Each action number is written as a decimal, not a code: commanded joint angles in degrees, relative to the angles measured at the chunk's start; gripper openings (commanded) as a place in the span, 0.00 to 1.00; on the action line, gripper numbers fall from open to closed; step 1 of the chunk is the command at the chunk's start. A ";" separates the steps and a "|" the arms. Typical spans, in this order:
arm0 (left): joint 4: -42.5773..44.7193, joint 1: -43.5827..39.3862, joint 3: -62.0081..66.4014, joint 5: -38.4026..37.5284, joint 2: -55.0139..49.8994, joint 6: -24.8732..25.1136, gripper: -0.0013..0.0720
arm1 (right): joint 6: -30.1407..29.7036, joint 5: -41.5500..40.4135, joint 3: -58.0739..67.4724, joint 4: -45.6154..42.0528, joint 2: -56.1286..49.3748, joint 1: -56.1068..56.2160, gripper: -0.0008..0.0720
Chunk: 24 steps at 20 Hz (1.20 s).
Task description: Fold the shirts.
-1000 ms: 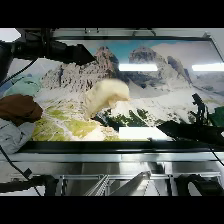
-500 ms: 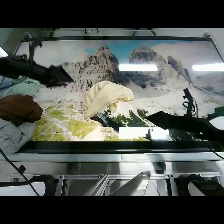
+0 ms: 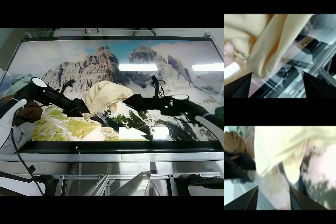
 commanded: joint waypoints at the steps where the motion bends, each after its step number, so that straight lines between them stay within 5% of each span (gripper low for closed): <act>1: 0.13 -2.34 1.20 1.99 -3.10 0.48 0.97 | 4.52 -0.31 11.52 1.40 -10.99 0.96 0.56; 4: 0.07 -2.32 3.15 2.10 -4.90 0.46 0.97 | 9.01 -0.22 15.06 1.16 -15.87 0.79 0.51; 5: 0.07 -2.32 3.72 1.92 -5.46 0.46 0.86 | 9.31 -0.26 15.19 0.98 -16.63 0.79 0.51; 7: 0.04 -2.32 5.09 0.70 -6.25 1.38 0.36 | 9.46 -0.63 15.19 0.96 -17.14 0.74 0.51; 9: 0.07 -2.32 6.23 -0.02 -6.25 2.08 0.16 | 9.99 -1.92 15.28 0.90 -17.16 0.63 0.51; 15: 0.22 -1.22 7.41 -2.34 -6.25 3.10 0.05 | 11.15 16.57 15.28 -1.14 -14.23 -11.45 0.51; 20: 0.13 -0.13 7.41 -2.32 -6.25 3.10 0.06 | 20.09 12.66 15.28 -17.81 -13.79 -19.54 0.51; 24: 0.13 -0.24 7.41 -2.29 -6.25 3.10 0.06 | 21.14 7.91 15.28 -18.14 -16.28 -14.27 0.51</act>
